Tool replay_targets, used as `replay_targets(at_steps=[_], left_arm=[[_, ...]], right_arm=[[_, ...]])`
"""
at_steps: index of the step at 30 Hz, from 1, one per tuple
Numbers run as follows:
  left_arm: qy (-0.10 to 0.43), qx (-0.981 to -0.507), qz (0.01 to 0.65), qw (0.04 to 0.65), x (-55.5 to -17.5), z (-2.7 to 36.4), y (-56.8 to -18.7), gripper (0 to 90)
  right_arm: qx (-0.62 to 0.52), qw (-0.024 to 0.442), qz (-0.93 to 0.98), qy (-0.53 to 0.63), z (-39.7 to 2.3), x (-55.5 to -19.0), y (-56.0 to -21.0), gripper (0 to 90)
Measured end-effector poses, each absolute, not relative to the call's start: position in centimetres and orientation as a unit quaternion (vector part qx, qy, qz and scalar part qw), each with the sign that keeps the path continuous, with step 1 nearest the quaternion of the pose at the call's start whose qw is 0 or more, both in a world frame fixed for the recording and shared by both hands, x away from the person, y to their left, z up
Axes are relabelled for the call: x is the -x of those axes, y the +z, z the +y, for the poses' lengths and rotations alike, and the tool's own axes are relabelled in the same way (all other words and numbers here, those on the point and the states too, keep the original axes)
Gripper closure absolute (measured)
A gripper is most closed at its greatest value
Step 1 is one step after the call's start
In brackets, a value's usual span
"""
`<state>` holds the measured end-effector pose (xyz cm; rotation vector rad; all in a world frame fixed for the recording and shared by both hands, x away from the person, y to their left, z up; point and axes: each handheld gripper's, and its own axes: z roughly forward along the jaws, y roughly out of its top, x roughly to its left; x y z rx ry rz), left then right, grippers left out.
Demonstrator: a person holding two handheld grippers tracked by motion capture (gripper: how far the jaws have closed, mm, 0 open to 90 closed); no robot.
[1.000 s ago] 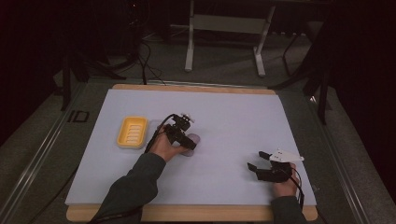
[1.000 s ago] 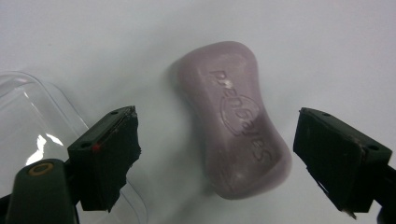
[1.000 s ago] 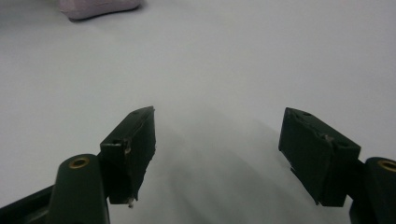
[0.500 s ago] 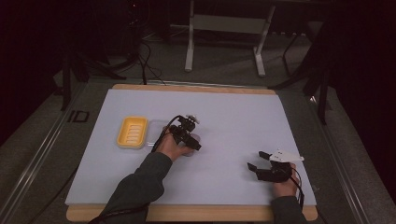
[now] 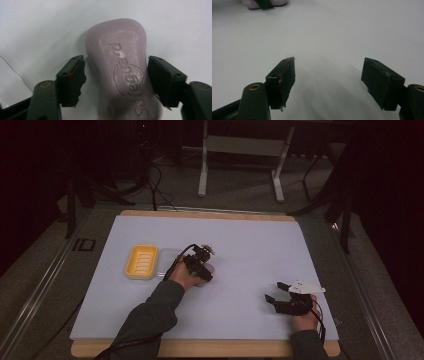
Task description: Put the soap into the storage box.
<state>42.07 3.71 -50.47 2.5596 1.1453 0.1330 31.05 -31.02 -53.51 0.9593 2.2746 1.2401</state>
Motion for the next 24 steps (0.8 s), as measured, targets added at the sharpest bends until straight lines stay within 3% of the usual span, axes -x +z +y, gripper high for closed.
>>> replay_targets(at_steps=[7,24], left_arm=[[0.034,-0.905,0.396,0.154,-42.8,4.1,-50.1,48.3],[0.016,-0.926,0.368,0.078,-44.2,2.4,-49.8,47.4]], right_arm=[[-0.342,0.188,0.808,0.441,-31.0,-31.1,-53.5,26.7],[-0.342,0.187,0.809,0.441,-31.0,-31.1,-53.5,26.7]])
